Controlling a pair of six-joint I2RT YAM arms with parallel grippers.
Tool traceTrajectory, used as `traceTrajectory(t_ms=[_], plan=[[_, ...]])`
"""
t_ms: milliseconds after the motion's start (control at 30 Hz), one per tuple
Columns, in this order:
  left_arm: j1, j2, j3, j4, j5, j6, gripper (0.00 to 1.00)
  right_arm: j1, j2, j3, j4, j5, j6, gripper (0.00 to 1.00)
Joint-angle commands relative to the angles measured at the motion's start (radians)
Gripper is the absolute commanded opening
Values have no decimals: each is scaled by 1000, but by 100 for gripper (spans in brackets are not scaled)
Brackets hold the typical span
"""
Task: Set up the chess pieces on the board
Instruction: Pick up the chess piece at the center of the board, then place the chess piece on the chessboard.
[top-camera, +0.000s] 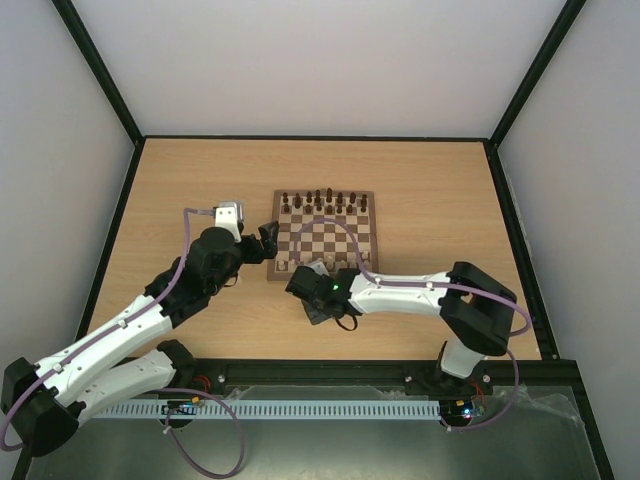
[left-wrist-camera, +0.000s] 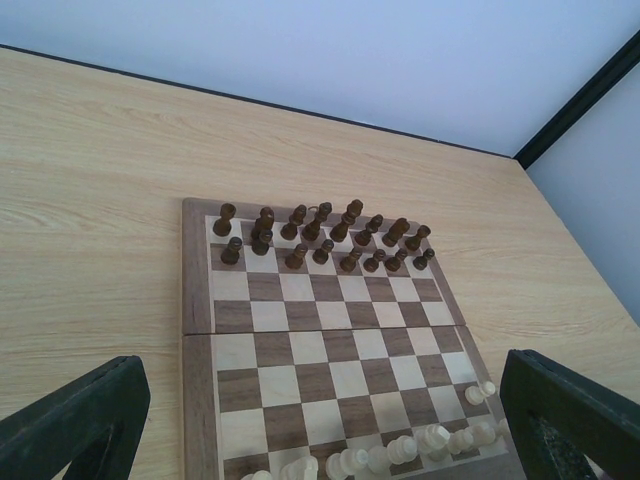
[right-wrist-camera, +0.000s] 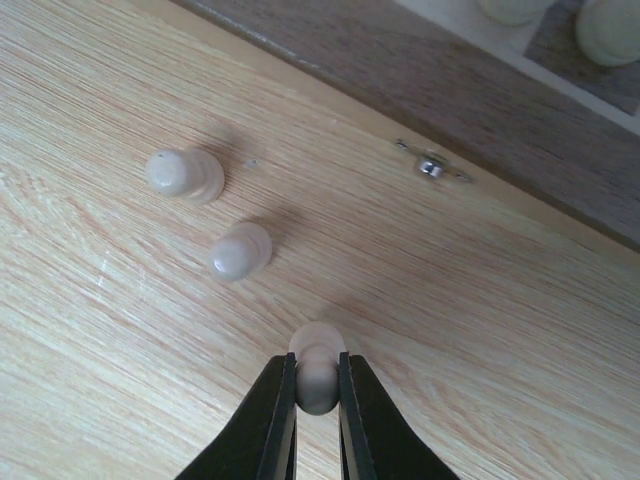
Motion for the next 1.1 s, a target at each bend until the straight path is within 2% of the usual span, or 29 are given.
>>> traceTrajectory(t_ms=[0,267,467,800,1067], plan=[[6,6,0,14,4,0,99,-5,-83,-39,-77,38,30,6],[6,12,0,19,13,0,99,-27,-233,3,-208,107,44,6],[6,12,-1,19,14,0,99,-124,-292,70,-265,131,-14,6],[6,20,0,19,4,3,99,-318,-177,193,-242,84,-154,6],[6,21,1,16,1,4,99,-410,-54,251,-217,43,-215,6]])
